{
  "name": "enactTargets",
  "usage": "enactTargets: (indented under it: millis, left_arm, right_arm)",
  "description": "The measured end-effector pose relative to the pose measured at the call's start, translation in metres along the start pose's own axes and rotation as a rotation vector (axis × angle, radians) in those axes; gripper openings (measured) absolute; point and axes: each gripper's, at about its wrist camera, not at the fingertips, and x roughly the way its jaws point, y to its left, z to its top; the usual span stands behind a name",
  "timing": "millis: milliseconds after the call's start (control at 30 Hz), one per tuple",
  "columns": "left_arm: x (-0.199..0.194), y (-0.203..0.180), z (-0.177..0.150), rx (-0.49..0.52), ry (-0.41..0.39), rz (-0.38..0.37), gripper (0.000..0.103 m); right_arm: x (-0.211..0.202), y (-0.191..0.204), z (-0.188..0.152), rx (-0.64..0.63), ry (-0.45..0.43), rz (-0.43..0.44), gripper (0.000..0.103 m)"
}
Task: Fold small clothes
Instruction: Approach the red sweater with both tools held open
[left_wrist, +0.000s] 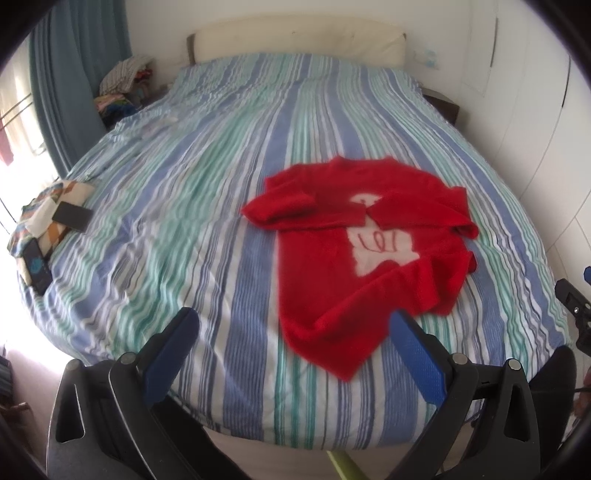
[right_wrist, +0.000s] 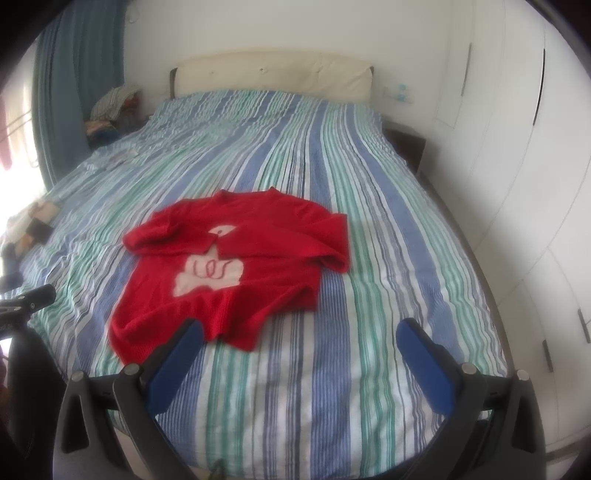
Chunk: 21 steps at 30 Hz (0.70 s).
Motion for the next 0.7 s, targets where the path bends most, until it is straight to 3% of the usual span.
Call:
enactTargets:
  millis: [700]
  left_arm:
    - [0.017, -0.002, -0.002, 0.011, 0.035, 0.027, 0.103]
  right_arm:
    - [0.005, 0.004, -0.006, 0.015, 0.015, 0.008, 0.103]
